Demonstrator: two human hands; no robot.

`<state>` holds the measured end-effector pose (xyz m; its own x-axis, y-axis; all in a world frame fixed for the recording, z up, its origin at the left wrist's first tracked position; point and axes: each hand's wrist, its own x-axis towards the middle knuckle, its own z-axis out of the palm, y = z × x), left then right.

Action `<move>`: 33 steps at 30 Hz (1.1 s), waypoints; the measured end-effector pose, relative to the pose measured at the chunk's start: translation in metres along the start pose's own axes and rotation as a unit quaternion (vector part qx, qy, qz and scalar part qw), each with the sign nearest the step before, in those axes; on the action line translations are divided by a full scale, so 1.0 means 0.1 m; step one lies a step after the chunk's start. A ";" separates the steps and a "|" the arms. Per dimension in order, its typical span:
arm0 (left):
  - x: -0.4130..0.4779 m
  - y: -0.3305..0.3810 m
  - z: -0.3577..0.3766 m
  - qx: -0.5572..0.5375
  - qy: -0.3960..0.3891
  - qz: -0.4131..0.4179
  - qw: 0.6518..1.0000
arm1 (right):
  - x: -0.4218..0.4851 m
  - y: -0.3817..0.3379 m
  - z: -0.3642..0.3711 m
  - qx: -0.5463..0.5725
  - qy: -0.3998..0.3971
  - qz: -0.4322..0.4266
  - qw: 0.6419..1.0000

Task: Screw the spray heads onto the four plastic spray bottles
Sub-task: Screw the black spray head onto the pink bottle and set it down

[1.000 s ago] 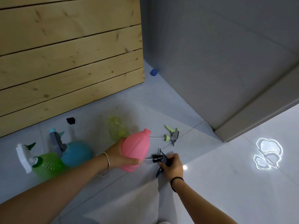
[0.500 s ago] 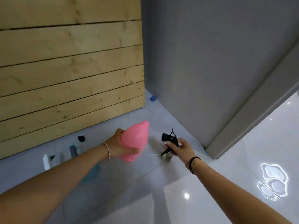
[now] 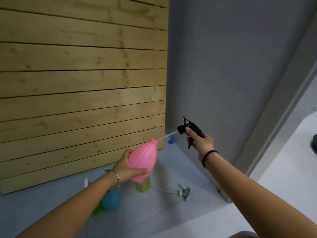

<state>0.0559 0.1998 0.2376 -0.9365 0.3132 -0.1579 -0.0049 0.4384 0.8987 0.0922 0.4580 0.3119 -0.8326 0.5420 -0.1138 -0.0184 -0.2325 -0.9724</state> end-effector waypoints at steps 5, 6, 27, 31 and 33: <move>-0.18 0.02 -0.11 0.002 0.010 0.000 1.000 | -0.20 -0.09 0.15 0.073 0.020 -0.013 0.997; -0.22 0.02 -0.15 0.009 0.010 -0.002 1.000 | -0.24 -0.10 0.16 0.075 0.013 -0.022 0.997; -0.42 0.13 -0.30 0.001 -0.015 0.019 1.000 | -0.57 0.16 0.64 -0.041 -0.199 -0.005 0.979; -0.41 0.14 -0.31 -0.021 -0.021 0.017 0.999 | -0.58 0.19 0.68 -0.067 -0.219 -0.015 0.973; -0.40 0.13 -0.34 -0.026 -0.032 0.012 0.999 | -0.56 0.20 0.66 -0.074 -0.227 -0.009 0.971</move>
<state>0.0813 0.1640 0.2697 -0.9120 0.3776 -0.1600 -0.0016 0.3869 0.9221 0.1015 0.3697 0.3127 -0.9917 0.1258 -0.0274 0.0162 -0.0886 -0.9959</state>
